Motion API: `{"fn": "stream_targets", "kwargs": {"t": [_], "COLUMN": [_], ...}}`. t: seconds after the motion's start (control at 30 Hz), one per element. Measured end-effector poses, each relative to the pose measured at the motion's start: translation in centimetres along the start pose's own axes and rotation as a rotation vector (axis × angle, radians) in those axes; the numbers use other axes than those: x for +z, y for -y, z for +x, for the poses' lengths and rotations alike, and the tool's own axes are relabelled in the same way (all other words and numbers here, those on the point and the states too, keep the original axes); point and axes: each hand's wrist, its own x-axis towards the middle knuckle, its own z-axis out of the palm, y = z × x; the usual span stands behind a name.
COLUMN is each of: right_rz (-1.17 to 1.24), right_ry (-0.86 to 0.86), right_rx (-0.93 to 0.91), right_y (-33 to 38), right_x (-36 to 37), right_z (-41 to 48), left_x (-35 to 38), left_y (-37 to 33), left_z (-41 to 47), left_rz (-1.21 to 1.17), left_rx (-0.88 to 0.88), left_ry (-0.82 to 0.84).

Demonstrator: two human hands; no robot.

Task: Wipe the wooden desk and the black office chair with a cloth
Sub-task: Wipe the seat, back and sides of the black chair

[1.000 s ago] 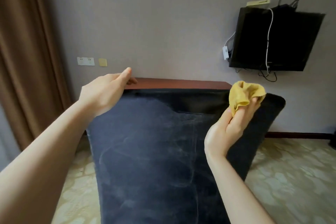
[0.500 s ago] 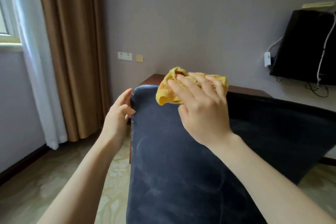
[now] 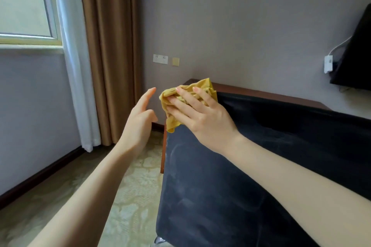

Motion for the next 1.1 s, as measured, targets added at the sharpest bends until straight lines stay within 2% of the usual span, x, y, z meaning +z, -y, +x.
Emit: {"fn": "stream_targets", "kwargs": {"t": [0.1,0.27,0.47,0.57,0.63,0.73,0.8,0.9,1.0,1.1], "right_rz": [0.02,-0.008,-0.114,-0.106,-0.07,0.033,0.109,0.255,0.39,0.465], "right_ry": [-0.041,-0.088,-0.126,-0.135,-0.149,-0.197,-0.231,-0.243,-0.147,0.03], "right_rx": [-0.007,0.035,0.186,0.265,0.301,0.343,0.379,0.449,0.495,0.444], "right_y": [-0.6,-2.7,-6.0,-7.5,-8.0,-8.0,-8.0,-7.2,-5.4,-3.0], "right_x": [0.1,0.3,0.1,-0.3,-0.6,-1.2,-1.8,-3.0,-4.3,-4.8], "right_z": [-2.6,-8.5,-16.0,-18.1,-18.1,-16.9,-15.3,-11.5,-6.1,-1.2], "left_x": [1.8,6.1,7.8,8.1,8.2,7.9,7.5,6.6,5.1,3.7], "left_y": [-1.1,-2.0,-1.4,-1.3,-1.4,-1.4,-1.3,-1.1,-0.9,-0.9], "left_z": [-0.6,-1.6,-2.3,-2.7,-2.7,-3.1,-3.5,-3.9,-3.7,-3.6], "left_rz": [0.133,0.492,0.647,0.696,0.66,0.416,0.263,0.162,0.107,0.11], "left_rx": [0.125,0.364,0.366,0.416,0.434,0.417,0.377,0.289,0.213,0.184], "left_ry": [0.069,0.215,0.078,0.08,0.096,0.109,0.036,-0.128,-0.227,-0.254]}}
